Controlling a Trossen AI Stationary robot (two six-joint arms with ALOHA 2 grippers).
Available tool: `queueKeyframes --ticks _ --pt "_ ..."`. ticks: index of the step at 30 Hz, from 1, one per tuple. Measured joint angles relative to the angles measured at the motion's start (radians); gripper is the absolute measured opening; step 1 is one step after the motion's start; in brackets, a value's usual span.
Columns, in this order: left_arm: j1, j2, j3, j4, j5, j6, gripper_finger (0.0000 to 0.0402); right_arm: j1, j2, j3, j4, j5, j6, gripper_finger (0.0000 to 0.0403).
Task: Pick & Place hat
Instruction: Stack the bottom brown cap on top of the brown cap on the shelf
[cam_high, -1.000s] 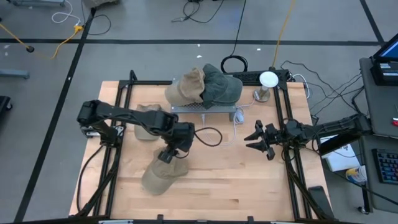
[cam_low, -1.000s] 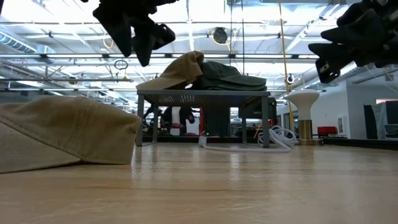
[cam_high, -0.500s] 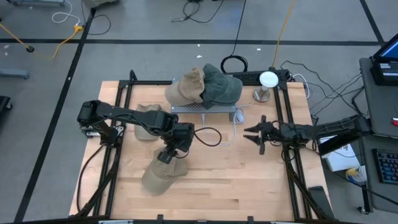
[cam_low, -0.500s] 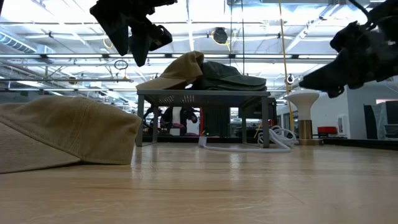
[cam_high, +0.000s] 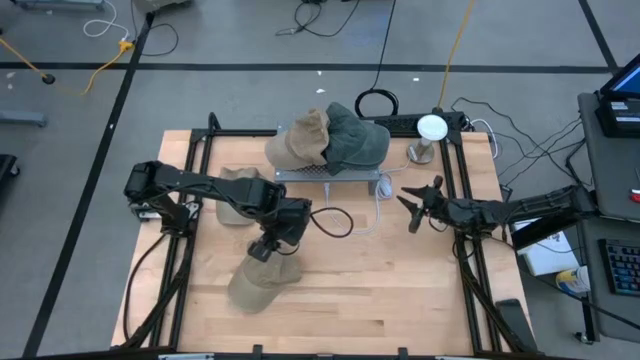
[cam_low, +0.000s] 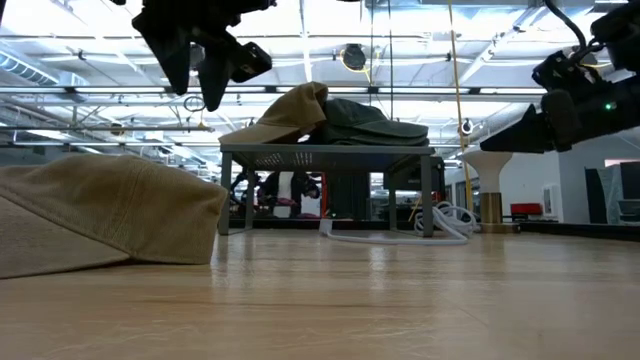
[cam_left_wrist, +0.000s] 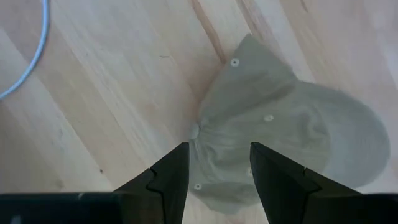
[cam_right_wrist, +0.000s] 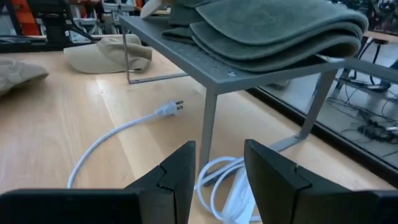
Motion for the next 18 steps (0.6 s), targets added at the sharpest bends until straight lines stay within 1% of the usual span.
queueKeyframes --ticks 4,12,18 --pt "-0.001 0.018 0.000 0.009 -0.007 0.053 0.0173 0.000 0.000 0.000 0.009 0.000 -0.007 0.0130" --pt "0.001 0.136 -0.001 -0.012 -0.010 0.129 0.0173 0.000 0.000 -0.001 0.015 -0.002 -0.008 0.0130" --pt "0.012 0.198 -0.001 -0.009 -0.005 0.208 0.0173 0.000 0.000 -0.001 0.018 -0.002 -0.007 0.0130"
